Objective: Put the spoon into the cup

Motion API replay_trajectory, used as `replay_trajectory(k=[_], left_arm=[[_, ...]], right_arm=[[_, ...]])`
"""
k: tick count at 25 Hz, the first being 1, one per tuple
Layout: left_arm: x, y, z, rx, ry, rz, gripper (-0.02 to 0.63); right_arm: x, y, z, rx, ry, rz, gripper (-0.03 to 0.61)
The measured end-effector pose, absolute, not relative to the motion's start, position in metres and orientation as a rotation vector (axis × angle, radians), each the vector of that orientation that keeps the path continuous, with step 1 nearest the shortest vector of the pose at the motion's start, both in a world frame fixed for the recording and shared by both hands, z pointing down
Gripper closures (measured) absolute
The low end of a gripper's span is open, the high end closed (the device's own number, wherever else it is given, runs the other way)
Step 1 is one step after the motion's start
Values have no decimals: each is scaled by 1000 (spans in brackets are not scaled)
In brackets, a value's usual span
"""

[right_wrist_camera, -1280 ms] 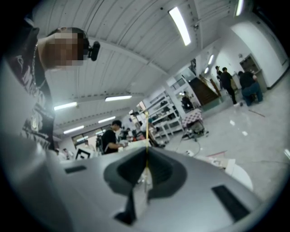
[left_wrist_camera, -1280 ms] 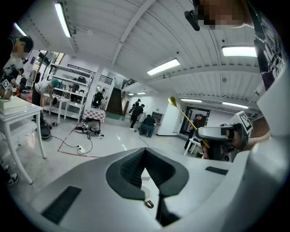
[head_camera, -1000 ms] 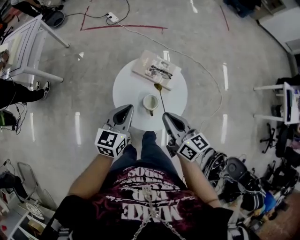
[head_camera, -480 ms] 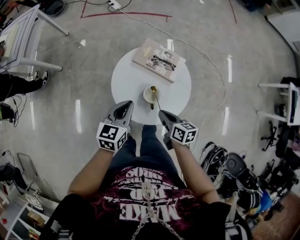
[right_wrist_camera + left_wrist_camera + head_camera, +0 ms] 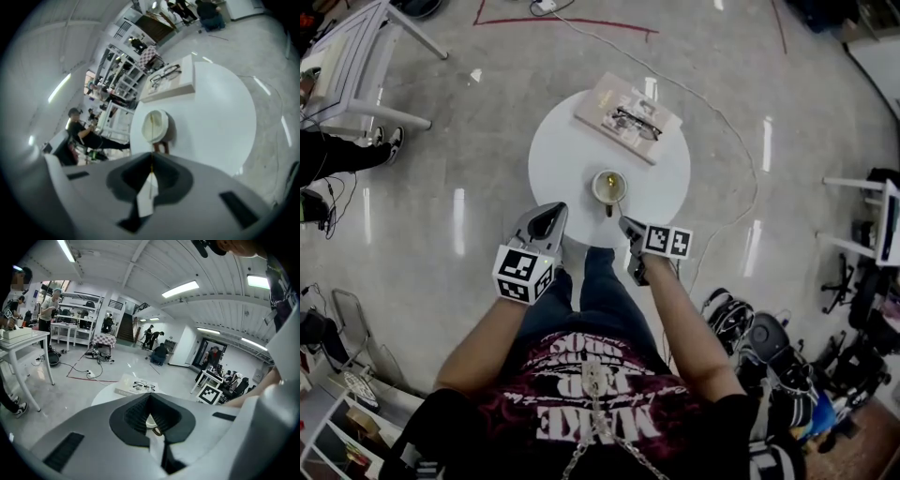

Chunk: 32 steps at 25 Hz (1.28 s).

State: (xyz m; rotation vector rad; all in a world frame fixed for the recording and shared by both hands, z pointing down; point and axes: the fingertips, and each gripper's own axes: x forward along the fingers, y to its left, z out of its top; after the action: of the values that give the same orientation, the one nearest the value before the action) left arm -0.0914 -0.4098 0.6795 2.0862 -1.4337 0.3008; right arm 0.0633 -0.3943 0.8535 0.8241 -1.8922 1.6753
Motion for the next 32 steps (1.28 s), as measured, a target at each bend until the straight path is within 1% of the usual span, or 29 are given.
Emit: replay_trajectory(k=[7,15,16,17,18,19,24,28,32], left_arm=[[-98,-400,676,2070,-1460,313,588],[-96,-402,666,2092,-1466,311,588],[-96,-403,663,2100,-1467,309,588],[-96,-404,661,2107,-1467,307,588],[-96,-406,657,2116,-1469,305,588],[-97,-407,654,2124,-1471,302,588],[-101,-415,629,2177,-1485,277,588],[-105,-424,609,2223,-1485,261,588],[-107,-434,583,2271,-1487,239,588]], right_arm=[[67,-406,873,859,-1833,1693,540],[56,-423,853,875,-1937,1630,537],[56,-424,851,871,-1949,1620,512],[55,-423,848,863,-1960,1612,445],[55,-423,846,856,-1970,1602,408],[55,-422,843,855,-1979,1586,394],[70,-423,826,914,-2006,1445,351],[88,-431,804,996,-2031,1259,347],[92,-437,755,1042,-2129,1116,347]])
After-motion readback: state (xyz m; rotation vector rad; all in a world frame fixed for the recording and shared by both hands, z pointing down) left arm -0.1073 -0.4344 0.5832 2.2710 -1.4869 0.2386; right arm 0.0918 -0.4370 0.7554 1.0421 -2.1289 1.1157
